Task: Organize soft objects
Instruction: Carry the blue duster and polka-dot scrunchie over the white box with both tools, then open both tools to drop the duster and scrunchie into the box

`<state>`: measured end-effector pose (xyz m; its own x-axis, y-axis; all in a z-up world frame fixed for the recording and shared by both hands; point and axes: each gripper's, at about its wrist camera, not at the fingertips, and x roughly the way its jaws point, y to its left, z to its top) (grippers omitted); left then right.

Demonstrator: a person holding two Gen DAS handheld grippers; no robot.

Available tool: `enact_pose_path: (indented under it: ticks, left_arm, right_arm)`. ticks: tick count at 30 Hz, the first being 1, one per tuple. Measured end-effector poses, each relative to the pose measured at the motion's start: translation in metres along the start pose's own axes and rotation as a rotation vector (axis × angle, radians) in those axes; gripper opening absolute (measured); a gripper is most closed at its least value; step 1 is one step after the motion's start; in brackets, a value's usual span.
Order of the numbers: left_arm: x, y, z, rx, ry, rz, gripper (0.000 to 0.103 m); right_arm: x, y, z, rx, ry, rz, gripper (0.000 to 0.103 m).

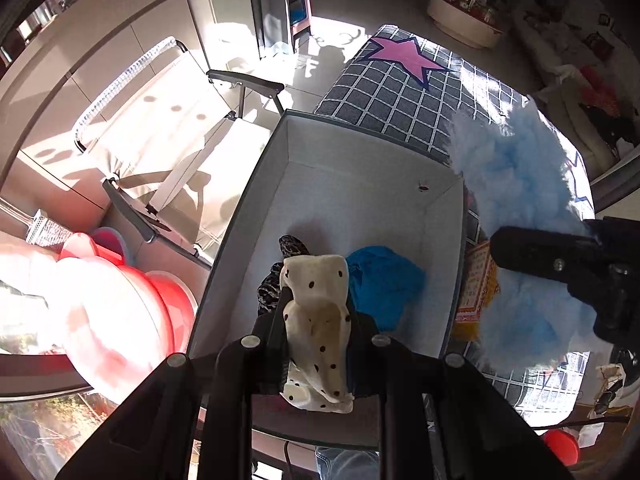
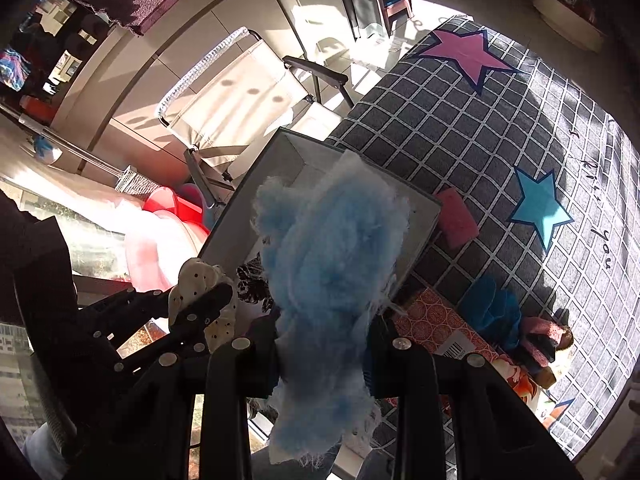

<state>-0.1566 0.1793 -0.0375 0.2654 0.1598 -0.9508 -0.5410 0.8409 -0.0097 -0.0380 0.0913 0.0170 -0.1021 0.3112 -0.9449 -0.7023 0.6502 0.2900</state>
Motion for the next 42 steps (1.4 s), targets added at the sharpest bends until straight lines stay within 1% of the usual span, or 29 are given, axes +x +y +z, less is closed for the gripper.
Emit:
enact_pose_path:
  ticks: [11, 22, 28, 30, 31, 32, 33, 34, 35, 36, 37, 38, 40, 41, 42]
  left_arm:
    - [0.015, 0.005, 0.0, -0.017, 0.033, 0.003, 0.022]
    - [0.024, 0.008, 0.0, -0.024, 0.055, 0.005, 0.023]
    - [0.027, 0.008, 0.001, -0.02, 0.066, 0.012, 0.025]
    - [0.028, 0.008, 0.002, -0.018, 0.069, 0.011, 0.028]
    - [0.029, 0.007, 0.002, -0.015, 0.072, 0.009, 0.036]
    - [0.03, 0.005, 0.002, -0.012, 0.075, 0.008, 0.05]
    - [0.03, 0.004, 0.002, -0.007, 0.077, 0.011, 0.057]
    - [0.031, 0.003, 0.002, -0.001, 0.077, 0.012, 0.071]
    - [0.031, 0.002, 0.002, 0.002, 0.076, 0.013, 0.081]
    - [0.03, 0.002, 0.001, 0.001, 0.073, 0.013, 0.082]
    - [0.03, 0.002, 0.001, -0.004, 0.066, 0.009, 0.082]
    - [0.029, 0.003, 0.001, -0.013, 0.059, 0.007, 0.084]
    - [0.031, 0.006, 0.0, -0.029, 0.057, 0.004, 0.092]
    - [0.031, 0.008, 0.0, -0.039, 0.059, 0.001, 0.103]
    - [0.032, 0.009, 0.001, -0.052, 0.061, -0.006, 0.103]
  right_arm:
    - [0.012, 0.01, 0.01, -0.03, 0.018, -0.019, 0.032]
    - [0.024, 0.01, 0.017, -0.036, 0.043, -0.03, 0.032]
    - [0.03, 0.009, 0.02, -0.032, 0.047, -0.025, 0.032]
    - [0.032, 0.01, 0.022, -0.03, 0.048, -0.024, 0.032]
    - [0.032, 0.009, 0.023, -0.03, 0.046, -0.023, 0.032]
    - [0.033, 0.009, 0.024, -0.03, 0.045, -0.021, 0.032]
    - [0.033, 0.009, 0.024, -0.029, 0.044, -0.019, 0.033]
    - [0.033, 0.008, 0.025, -0.025, 0.043, -0.016, 0.037]
    - [0.033, 0.007, 0.025, -0.019, 0.038, -0.019, 0.051]
    - [0.032, 0.006, 0.026, -0.012, 0.031, -0.019, 0.059]
    - [0.031, 0.005, 0.027, -0.007, 0.027, -0.015, 0.072]
    - [0.03, 0.004, 0.027, -0.003, 0.024, -0.019, 0.079]
    - [0.027, 0.0, 0.027, 0.0, 0.017, -0.024, 0.086]
    - [0.025, -0.002, 0.027, 0.004, 0.011, -0.026, 0.094]
    - [0.022, -0.004, 0.027, 0.007, 0.004, -0.034, 0.101]
